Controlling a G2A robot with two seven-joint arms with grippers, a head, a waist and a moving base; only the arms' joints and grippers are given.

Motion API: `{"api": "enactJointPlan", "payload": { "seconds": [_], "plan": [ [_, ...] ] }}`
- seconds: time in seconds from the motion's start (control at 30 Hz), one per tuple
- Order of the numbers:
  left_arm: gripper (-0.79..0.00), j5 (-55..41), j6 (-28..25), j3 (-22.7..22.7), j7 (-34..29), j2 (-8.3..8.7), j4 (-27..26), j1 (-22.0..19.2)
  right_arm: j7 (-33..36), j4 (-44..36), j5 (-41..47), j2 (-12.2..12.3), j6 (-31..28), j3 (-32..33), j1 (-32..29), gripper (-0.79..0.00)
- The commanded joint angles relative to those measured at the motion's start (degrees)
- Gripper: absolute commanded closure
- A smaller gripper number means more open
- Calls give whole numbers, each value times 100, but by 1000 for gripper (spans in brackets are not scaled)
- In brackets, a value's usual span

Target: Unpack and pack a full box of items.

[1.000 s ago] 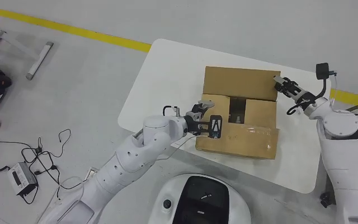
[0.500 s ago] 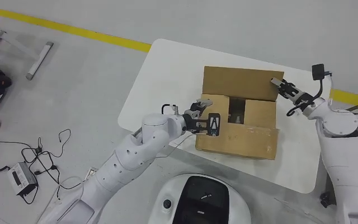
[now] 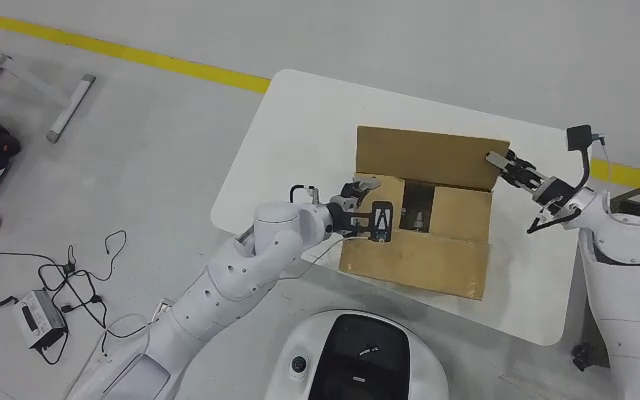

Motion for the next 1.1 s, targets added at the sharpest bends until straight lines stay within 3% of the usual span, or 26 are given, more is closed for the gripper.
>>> {"api": "enactJointPlan", "payload": {
  "seconds": [0.0,0.03,0.1,0.27,0.37,0.4,0.47,0.57,0.67,0.87,1.07],
  "plan": [
    [-785,0,2,5,-3,-5,6,-3,91,-65,43,23,-54,49,-69,-280],
    [-785,9,0,8,-11,-6,2,-3,185,-124,103,35,-112,68,-109,-256],
    [-785,5,3,8,-11,-9,-2,5,328,-198,116,68,-160,134,-188,-308],
    [-785,3,13,-18,-27,-9,-11,54,368,-438,77,133,-264,303,-421,-345],
    [-785,3,16,-30,-35,-9,-20,86,379,-574,163,167,-407,414,-545,-511],
    [-785,-1,10,-27,-40,-10,-19,96,396,-577,197,175,-456,434,-578,-496],
    [-785,-7,7,-18,-41,-14,-28,105,473,-576,250,194,-480,450,-581,-388],
    [-785,-7,-3,-6,-43,-19,-37,113,568,-647,372,212,-537,433,-563,-332],
    [-785,-7,-2,-14,-50,-22,-35,121,733,-759,466,237,-487,416,-622,-225],
    [-785,-16,7,-57,-66,-20,-57,162,823,-1104,666,268,-246,389,-908,-209],
    [-785,-46,18,-115,-93,-16,-118,218,683,-1567,445,299,64,388,-1397,-52]
  ]
}}
